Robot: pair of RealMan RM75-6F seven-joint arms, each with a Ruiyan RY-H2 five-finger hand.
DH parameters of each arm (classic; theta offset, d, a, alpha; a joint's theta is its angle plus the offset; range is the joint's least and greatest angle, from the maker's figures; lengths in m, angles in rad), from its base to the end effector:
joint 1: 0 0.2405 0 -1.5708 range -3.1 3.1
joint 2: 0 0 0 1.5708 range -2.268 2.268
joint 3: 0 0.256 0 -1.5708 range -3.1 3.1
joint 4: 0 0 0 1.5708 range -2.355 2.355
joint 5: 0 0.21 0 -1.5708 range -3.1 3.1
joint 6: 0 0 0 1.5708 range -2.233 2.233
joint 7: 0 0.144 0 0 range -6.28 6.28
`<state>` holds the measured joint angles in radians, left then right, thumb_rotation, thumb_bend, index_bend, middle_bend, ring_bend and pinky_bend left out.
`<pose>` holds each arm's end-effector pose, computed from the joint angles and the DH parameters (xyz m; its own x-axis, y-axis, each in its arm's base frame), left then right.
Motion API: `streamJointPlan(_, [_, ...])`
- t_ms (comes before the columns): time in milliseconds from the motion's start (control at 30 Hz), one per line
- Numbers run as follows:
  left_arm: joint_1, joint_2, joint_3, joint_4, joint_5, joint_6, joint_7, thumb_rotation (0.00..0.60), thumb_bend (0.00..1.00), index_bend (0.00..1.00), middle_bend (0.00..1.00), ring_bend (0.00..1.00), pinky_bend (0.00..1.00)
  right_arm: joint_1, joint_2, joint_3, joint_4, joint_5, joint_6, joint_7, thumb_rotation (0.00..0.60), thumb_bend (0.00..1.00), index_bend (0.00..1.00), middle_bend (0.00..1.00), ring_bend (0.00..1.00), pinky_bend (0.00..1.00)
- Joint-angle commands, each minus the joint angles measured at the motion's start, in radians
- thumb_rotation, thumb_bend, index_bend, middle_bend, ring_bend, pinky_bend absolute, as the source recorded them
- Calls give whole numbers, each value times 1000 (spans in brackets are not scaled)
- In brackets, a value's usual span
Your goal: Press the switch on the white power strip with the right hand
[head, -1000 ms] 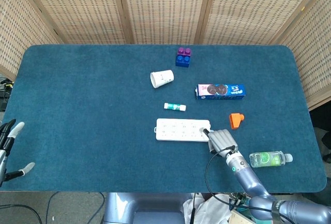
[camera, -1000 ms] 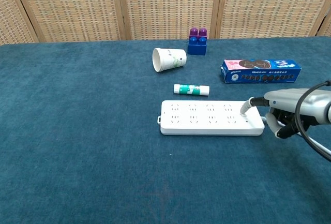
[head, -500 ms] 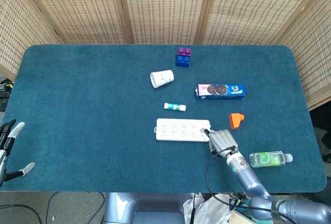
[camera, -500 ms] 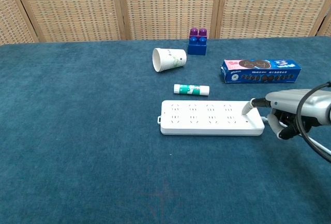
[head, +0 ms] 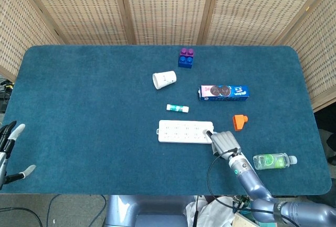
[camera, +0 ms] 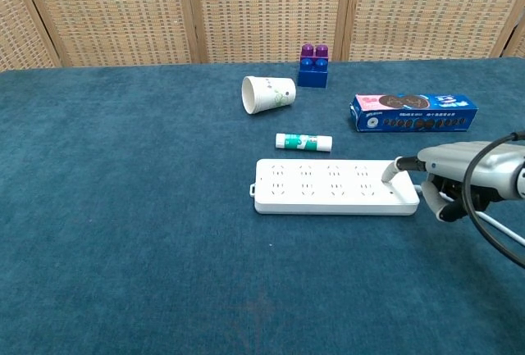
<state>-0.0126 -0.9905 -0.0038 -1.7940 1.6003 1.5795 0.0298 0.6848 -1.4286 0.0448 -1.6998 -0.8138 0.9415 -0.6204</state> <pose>-0.2809 0.1483 0.1843 0.3768 -0.0180 0.9261 0.9252 -0.0416 -0.3773 -0.1987 -0.2889 -0.0128 0.5363 -0.4875 0.6890 -0.8429 -0.2677 0.4668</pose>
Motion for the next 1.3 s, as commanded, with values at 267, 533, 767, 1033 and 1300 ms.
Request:
streamJointPlan(267, [1,3,0,0,2,2,-8,600,0,0,0,0,0,3,17,16,-36,-25,47,17,600,998,193,788,882,1000])
streamJointPlan(533, [2,4,2,0,5,5,-12,600,0,0,0,0,0,-29,125,74,-175,-159,132,125,600,998,193,789,882,1000])
streamJointPlan(767, [6,9,6,2,14,13,-23,600,0,0,0,0,0,-170,256,66,-252,-454,320,371,600,656,192,662,764,896])
streamJointPlan(1033, [17,8,13,5,34,34,-27,600,0,0,0,0,0,-375,288,-63,-77,-708,558,581,600,0,0,0,0,97])
streamJointPlan(1300, [24,4,20,5,48,43,-24,600,0,0,0,0,0,-492,258,-90,48,-762,692,656,600,0,0,0,0,2])
